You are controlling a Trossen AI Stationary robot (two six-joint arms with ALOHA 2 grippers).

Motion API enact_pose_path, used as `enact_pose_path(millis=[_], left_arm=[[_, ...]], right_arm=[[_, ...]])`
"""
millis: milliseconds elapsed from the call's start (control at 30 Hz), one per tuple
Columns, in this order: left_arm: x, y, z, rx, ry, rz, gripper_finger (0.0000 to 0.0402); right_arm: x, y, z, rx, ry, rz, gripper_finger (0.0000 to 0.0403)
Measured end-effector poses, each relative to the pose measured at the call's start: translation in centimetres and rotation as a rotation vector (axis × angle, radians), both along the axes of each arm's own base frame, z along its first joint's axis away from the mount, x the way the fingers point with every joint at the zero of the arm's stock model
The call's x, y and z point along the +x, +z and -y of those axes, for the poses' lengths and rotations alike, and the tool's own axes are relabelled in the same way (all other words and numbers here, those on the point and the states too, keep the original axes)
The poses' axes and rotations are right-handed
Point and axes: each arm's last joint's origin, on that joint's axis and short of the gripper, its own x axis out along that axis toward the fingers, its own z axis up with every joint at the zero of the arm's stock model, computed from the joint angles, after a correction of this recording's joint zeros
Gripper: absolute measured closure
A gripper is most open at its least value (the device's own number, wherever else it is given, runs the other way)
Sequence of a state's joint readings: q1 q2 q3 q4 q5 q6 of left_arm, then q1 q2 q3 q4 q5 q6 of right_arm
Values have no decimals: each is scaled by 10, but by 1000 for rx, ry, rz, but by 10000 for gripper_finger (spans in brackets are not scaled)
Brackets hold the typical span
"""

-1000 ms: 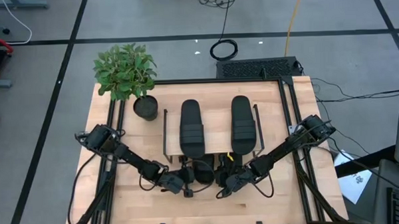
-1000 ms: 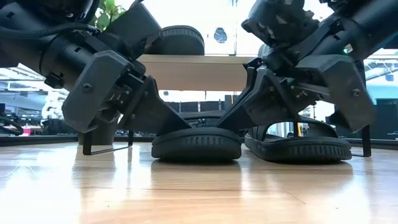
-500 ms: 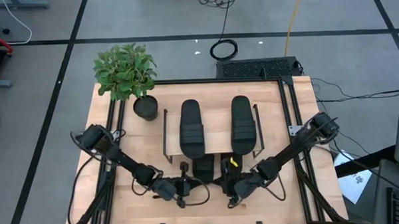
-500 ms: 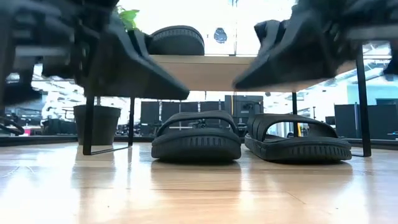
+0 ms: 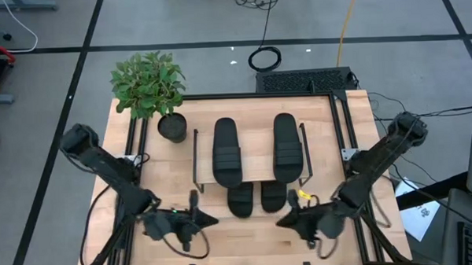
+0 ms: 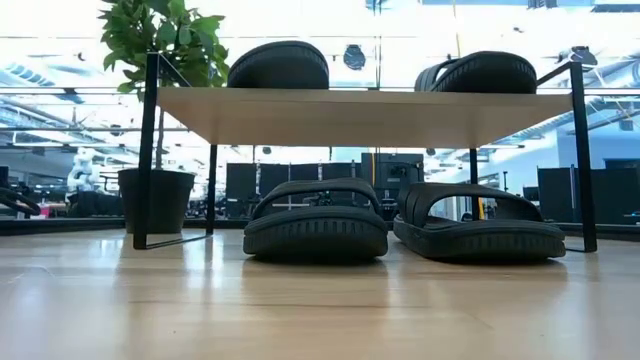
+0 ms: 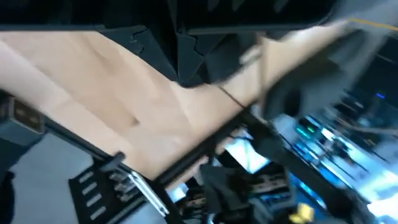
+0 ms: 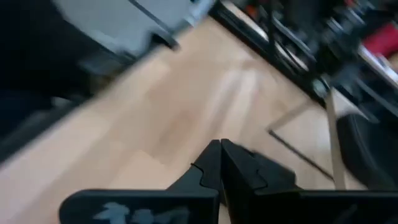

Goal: Pick and place slides into the shelf
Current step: Adjust the slipper on the shelf

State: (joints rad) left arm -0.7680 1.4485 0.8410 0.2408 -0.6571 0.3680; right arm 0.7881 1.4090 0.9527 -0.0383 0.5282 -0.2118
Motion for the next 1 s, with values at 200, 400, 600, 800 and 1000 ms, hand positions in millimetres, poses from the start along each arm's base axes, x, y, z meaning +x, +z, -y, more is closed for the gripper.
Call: enact_pose_path(millis=[200, 400, 600, 800, 1000], left_arm=[[-10, 41, -29, 58, 35, 108, 401], [-27, 81, -70, 21, 113, 204, 401], [-66, 105, -102, -92, 120, 215, 401], [-88, 106, -116, -121, 109, 151, 401], [-90, 103, -115, -62, 108, 133, 402]], right_arm=[[-5, 43, 32, 99, 13, 109, 403], [-19, 83, 77, 176, -26, 230, 403], [-61, 108, 109, 279, -73, 253, 403], [-93, 109, 128, 328, -87, 224, 403], [-107, 102, 138, 297, -72, 252, 403]])
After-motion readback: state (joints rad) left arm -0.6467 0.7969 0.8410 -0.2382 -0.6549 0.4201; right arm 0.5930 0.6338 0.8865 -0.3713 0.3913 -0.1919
